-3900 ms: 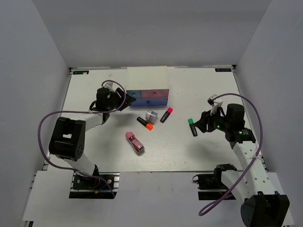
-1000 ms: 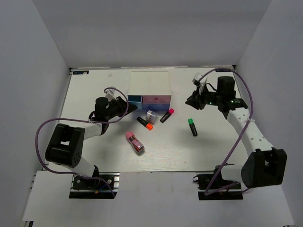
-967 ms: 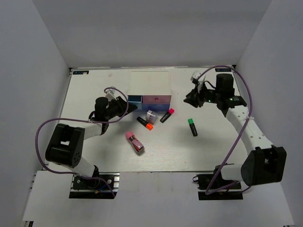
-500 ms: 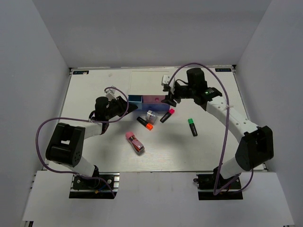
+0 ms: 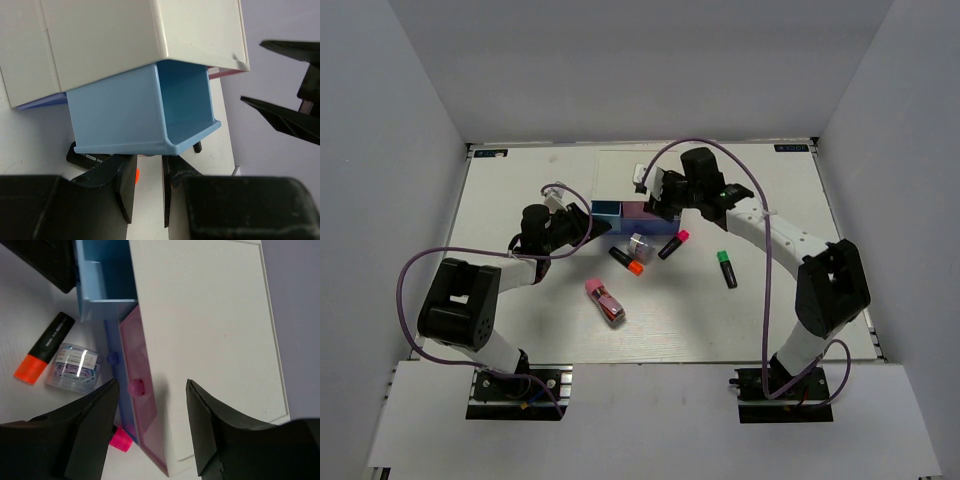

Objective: Sort the stationery into containers
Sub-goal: Open the drawer in the storage box.

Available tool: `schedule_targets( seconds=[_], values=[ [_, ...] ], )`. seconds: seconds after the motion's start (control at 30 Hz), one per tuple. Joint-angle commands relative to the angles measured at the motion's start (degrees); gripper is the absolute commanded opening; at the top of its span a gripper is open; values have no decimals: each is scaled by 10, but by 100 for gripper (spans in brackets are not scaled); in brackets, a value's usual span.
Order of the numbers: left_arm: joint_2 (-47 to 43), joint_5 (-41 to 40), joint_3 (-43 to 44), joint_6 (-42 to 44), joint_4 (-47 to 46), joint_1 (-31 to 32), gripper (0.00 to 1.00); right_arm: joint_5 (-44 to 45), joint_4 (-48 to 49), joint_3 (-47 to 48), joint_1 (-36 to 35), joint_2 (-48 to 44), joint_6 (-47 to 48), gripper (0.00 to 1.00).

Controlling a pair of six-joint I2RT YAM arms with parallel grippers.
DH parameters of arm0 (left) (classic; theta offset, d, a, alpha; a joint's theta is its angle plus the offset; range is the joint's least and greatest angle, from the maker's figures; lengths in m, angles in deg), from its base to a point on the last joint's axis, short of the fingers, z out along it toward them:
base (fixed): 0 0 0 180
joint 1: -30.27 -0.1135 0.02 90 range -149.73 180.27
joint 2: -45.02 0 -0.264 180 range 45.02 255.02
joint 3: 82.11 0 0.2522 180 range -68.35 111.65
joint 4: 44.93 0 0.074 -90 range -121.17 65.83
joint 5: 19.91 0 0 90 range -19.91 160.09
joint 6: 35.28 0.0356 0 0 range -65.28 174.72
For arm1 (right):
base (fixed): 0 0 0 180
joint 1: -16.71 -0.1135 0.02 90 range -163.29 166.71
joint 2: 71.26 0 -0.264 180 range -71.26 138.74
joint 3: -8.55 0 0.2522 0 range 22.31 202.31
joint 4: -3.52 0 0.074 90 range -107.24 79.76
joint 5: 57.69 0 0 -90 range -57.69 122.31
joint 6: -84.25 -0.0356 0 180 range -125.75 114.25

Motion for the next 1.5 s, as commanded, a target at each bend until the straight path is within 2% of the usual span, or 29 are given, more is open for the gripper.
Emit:
schedule_targets(
  seconds=[0.0,0.07,0.3,0.53,0.87,1.13,1.17,1.37,1.47],
  values=[
    [16,27,-4,10,57,10,6,43,27,42,-6,26,11,62],
    [16,27,-4,10,57,10,6,47,24,58,-8,41,14,61],
    [11,32,1,5,57,10,6,52,11,76,-9,63,32,39],
    [6,44,6,0,62,10,6,82,17,79,-15,78,45,31],
    [-34,54,1,-5,102,10,6,168,3,153,-19,147,19,27],
    [-66,59,-26,-5,123,10,6,160,-9,172,-21,155,12,27],
    [-66,59,-26,-5,123,10,9,156,-12,171,-21,152,12,27],
    [-49,59,-16,-5,137,10,32,89,-39,151,-20,121,24,48],
    [-43,54,0,-5,137,10,36,67,-39,127,-21,100,28,69]
  ],
)
